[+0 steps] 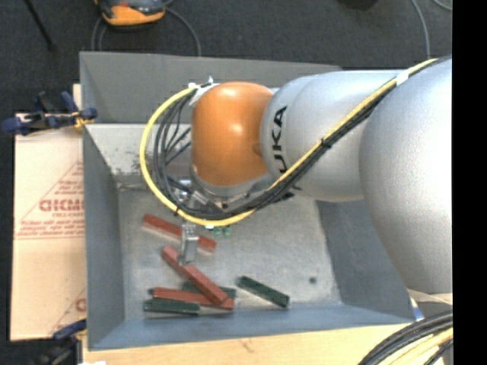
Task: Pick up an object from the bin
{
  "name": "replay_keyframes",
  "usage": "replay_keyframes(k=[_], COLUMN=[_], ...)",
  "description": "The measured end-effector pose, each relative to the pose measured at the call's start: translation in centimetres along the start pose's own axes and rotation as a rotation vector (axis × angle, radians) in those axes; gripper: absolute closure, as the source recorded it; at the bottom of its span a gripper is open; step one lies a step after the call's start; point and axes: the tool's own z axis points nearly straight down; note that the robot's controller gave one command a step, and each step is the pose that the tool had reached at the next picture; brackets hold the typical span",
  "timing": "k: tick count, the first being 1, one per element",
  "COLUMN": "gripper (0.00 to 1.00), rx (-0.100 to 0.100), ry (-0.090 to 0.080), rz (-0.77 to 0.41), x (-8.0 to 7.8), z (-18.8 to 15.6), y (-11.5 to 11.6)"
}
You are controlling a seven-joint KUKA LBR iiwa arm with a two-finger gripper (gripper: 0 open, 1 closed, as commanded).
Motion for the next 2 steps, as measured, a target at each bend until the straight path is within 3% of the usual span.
replay_keyframes(k=[1,2], gripper=[0.0,0.0], rx=[-0.001,-0.005], ry=[-0.008,-0.015], rz=[0.004,0.124], x=[-0.2,-1.5], z=[-0.5,2.1], y=[-0.1,-0.7])
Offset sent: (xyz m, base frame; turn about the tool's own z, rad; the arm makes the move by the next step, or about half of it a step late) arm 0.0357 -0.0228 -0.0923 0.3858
